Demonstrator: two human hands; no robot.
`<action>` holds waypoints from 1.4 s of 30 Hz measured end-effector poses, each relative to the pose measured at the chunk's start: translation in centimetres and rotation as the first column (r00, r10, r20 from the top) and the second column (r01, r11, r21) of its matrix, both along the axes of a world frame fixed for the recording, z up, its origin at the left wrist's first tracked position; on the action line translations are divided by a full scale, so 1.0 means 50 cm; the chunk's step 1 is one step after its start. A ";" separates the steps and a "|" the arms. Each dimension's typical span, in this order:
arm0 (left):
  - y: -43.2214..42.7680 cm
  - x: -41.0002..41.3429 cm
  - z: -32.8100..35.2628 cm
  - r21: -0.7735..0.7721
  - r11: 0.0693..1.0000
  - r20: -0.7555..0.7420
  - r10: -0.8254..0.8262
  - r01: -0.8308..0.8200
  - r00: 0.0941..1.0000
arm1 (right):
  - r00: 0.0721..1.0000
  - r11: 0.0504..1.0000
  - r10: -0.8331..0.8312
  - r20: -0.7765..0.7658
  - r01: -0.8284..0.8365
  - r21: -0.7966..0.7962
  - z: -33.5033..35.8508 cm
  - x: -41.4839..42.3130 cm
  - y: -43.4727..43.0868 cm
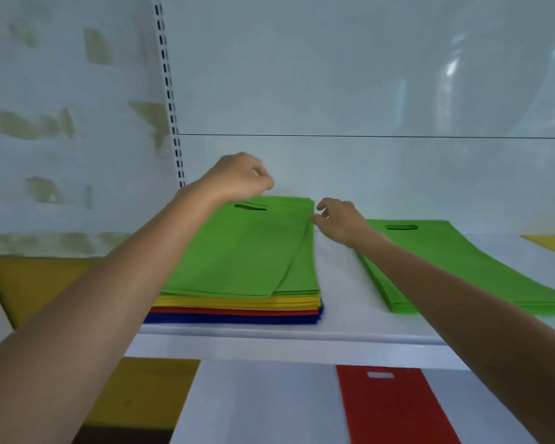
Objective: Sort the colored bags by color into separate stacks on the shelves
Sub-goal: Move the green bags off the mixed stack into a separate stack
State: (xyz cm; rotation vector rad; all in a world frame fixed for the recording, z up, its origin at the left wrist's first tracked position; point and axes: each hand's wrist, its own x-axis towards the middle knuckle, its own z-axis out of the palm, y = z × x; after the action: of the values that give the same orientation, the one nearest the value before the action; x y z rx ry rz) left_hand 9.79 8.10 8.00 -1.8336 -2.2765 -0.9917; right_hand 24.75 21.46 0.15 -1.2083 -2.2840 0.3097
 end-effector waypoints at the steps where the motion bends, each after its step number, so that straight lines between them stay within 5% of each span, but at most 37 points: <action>1: -0.016 -0.035 -0.010 -0.019 1.000 -0.017 0.019 -0.019 1.000 | 1.000 1.000 -0.007 0.017 0.007 -0.006 -0.003 -0.017 -0.009; 8: -0.097 -0.243 -0.138 -0.268 0.933 -0.018 0.246 -0.242 0.969 | 0.970 0.995 -0.061 0.237 0.077 -0.059 -0.029 -0.079 -0.060; 11: -0.110 -0.275 -0.170 -0.300 0.921 0.037 0.273 -0.250 0.961 | 0.969 0.987 -0.126 0.212 0.144 -0.070 -0.031 -0.085 -0.059; 19: -0.115 -0.271 -0.181 -0.007 0.969 0.195 0.245 -0.248 0.950 | 0.962 0.947 -0.265 0.063 0.272 -0.173 -0.033 -0.092 -0.048; 28: -0.095 -0.267 -0.171 0.046 0.975 0.087 0.212 -0.216 0.973 | 0.949 0.951 -0.246 -0.196 0.197 -0.239 -0.040 -0.067 -0.042; 36: -0.079 -0.224 -0.159 0.139 0.973 -0.057 0.194 -0.185 0.979 | 0.859 0.966 -0.248 -0.448 0.254 -0.047 -0.040 -0.035 -0.069; 42: -0.062 -0.160 -0.150 0.143 0.987 0.013 0.072 -0.074 0.997 | 0.878 0.957 -0.247 -0.411 0.287 0.038 -0.029 0.036 -0.080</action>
State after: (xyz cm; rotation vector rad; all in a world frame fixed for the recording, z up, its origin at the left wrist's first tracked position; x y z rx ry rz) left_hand 1.79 5.00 0.52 -1.6808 -2.1951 -1.1206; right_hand 26.56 17.47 -1.31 -1.2587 -1.7349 0.3060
